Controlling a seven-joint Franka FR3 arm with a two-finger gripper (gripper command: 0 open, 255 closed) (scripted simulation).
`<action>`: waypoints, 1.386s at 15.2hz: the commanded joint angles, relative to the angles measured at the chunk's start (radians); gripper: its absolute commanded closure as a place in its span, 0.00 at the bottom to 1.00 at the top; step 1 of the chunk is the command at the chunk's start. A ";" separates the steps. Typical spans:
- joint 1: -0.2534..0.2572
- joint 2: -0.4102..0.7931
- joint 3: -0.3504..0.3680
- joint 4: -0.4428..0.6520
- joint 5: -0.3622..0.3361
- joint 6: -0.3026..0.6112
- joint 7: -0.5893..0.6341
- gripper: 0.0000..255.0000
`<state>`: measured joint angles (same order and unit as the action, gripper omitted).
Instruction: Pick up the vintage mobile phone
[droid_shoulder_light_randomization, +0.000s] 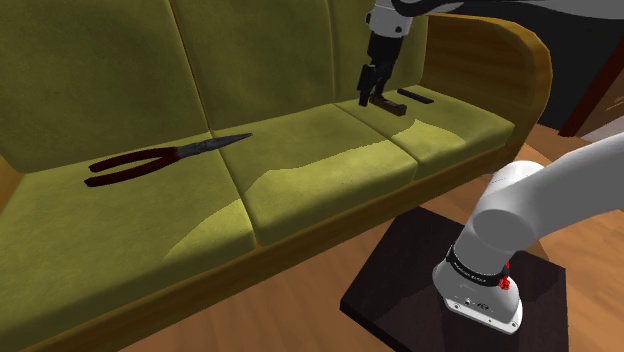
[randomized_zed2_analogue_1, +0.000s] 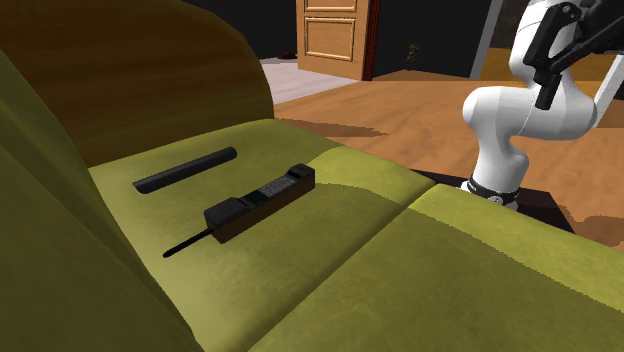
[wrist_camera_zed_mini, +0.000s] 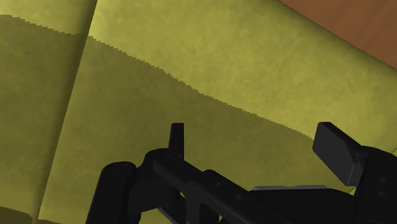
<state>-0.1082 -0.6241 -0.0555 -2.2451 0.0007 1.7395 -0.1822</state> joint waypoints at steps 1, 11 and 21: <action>-0.016 0.056 -0.025 0.019 -0.011 0.030 -0.012 0.00; -0.087 0.333 -0.159 0.184 -0.028 0.111 -0.091 0.00; -0.166 0.645 -0.277 0.434 0.034 0.131 -0.184 0.00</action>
<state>-0.2633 -0.0068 -0.3202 -1.8397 0.0268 1.8758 -0.3544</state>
